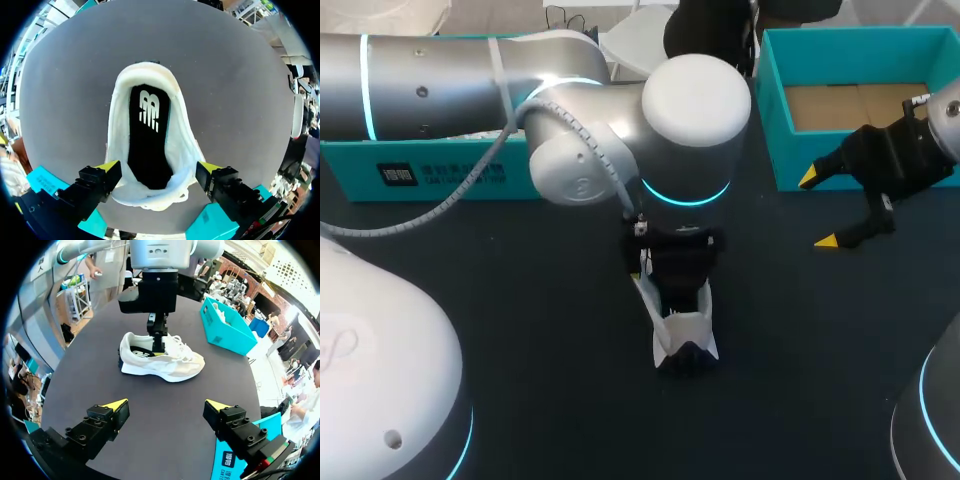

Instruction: Take the shoe out of the shoebox, open the shoe tongue, remove and reinsert the insole, then place the shoe into the shoebox

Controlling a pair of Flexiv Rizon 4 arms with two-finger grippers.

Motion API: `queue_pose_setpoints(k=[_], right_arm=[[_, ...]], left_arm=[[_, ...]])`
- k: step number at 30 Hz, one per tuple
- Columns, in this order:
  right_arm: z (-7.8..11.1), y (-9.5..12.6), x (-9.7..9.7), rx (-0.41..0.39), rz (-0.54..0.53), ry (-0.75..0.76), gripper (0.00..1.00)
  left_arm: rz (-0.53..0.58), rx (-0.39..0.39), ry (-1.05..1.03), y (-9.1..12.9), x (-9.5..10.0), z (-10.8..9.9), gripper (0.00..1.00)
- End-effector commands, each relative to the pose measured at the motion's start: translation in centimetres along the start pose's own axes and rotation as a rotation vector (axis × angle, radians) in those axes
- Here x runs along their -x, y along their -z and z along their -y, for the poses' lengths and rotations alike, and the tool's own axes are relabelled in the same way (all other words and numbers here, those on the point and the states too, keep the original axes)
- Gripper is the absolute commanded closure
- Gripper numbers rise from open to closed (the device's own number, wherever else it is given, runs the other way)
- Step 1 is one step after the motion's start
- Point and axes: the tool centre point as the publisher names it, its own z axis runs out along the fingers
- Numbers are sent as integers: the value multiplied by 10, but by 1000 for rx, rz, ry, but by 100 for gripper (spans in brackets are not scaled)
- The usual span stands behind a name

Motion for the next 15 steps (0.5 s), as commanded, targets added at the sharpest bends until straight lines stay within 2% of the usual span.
queue_pose_setpoints(k=[1, 9, 15], right_arm=[[0, -1, 0, -3, -1, 0, 0], [0, -1, 0, -3, -1, 0, 0], [0, -1, 0, -3, -1, 0, 0]], left_arm=[[15, -22, 2, 7, -2, -12, 0], [59, -70, 17, 22, -4, -33, 0], [68, -74, 16, 26, -8, -36, 0]])
